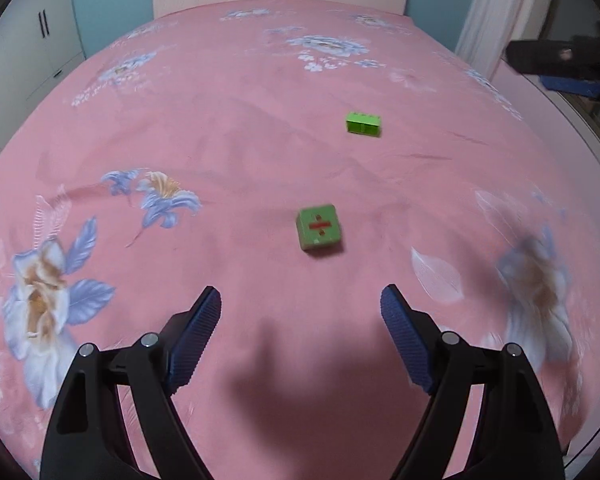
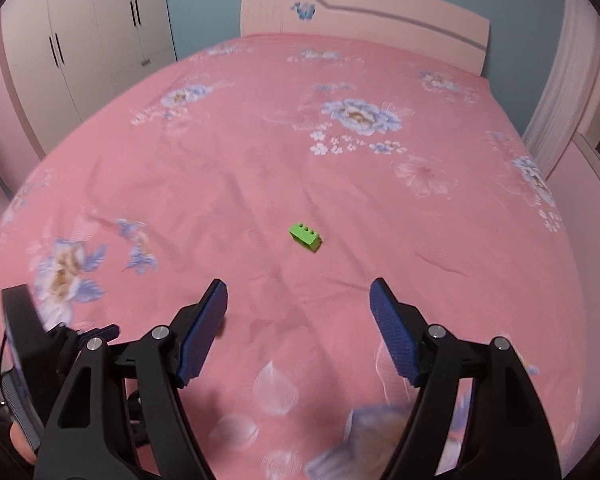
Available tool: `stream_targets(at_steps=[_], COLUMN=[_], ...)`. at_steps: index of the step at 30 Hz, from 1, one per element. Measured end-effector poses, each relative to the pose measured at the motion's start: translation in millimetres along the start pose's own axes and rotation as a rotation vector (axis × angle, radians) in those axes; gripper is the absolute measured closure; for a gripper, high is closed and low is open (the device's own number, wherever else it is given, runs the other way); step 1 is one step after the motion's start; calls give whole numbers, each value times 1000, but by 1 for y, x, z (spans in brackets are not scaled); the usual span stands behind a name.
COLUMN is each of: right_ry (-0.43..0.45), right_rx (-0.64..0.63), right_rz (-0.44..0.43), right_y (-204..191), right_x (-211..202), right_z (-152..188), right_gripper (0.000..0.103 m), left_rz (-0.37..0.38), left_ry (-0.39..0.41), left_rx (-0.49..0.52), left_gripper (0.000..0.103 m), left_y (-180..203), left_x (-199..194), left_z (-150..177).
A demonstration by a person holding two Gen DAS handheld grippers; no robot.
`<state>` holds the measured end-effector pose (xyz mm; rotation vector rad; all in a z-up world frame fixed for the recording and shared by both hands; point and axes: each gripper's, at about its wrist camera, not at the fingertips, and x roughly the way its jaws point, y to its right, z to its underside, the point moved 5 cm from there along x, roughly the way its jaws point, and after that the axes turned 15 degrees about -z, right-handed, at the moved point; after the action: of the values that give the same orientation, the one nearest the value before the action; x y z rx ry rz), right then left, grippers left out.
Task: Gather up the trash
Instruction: 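Move both open tools back toward the green cubes on the bed, then grasp the green dice cube with the left tool while the right tool grasps the green brick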
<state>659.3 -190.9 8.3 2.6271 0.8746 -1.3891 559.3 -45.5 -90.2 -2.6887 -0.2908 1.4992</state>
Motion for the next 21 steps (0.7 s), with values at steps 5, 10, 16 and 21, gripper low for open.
stream_targets(at_steps=[5,10,16,21], right_ry=[-46,-109,-173,-221], right_rx=[-13,-29,-39,-65], right_rz=[17,70,74,98], right_y=[21,42,59,64], right_x=[65,124,181,216], right_z=[-14,-22,-29,-31], right_gripper=[30,30,30,35], left_rz=[32,33,31,16], left_ry=[-1,-1,-27,-44], left_rx=[-44,-74,-73,-33], left_gripper=[19,19,19,30], left_y=[4,10,19,23], left_x=[28,52,76,91], left_z=[-14,-23,-29,-30])
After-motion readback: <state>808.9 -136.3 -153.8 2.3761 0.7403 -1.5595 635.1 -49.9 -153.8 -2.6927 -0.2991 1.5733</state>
